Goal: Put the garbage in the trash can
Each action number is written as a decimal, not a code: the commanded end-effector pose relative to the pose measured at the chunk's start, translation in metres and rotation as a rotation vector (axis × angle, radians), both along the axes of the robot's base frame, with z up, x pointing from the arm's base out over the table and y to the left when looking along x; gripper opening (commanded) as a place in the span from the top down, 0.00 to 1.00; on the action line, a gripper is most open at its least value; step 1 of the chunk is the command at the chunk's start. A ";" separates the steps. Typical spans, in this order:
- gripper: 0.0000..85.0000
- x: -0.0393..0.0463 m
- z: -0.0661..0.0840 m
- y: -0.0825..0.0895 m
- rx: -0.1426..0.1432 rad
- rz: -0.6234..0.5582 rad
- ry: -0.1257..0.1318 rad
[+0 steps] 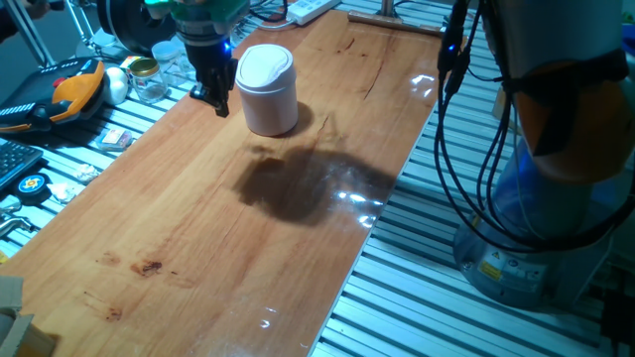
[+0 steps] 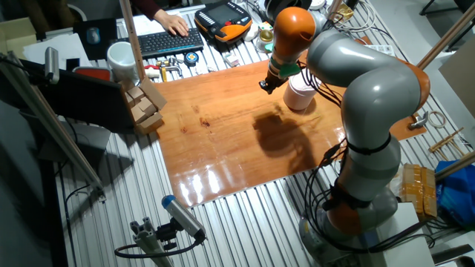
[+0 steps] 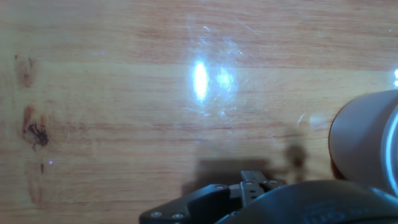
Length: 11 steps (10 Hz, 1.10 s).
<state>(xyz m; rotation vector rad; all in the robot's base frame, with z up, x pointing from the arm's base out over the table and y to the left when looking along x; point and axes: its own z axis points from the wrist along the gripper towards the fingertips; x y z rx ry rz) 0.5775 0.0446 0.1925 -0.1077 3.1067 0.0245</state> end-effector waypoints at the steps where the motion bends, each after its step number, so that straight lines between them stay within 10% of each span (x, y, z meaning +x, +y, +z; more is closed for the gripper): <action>1: 1.00 0.0011 0.001 -0.001 0.002 0.002 0.001; 11: 1.00 0.0032 0.002 0.001 0.006 -0.034 0.007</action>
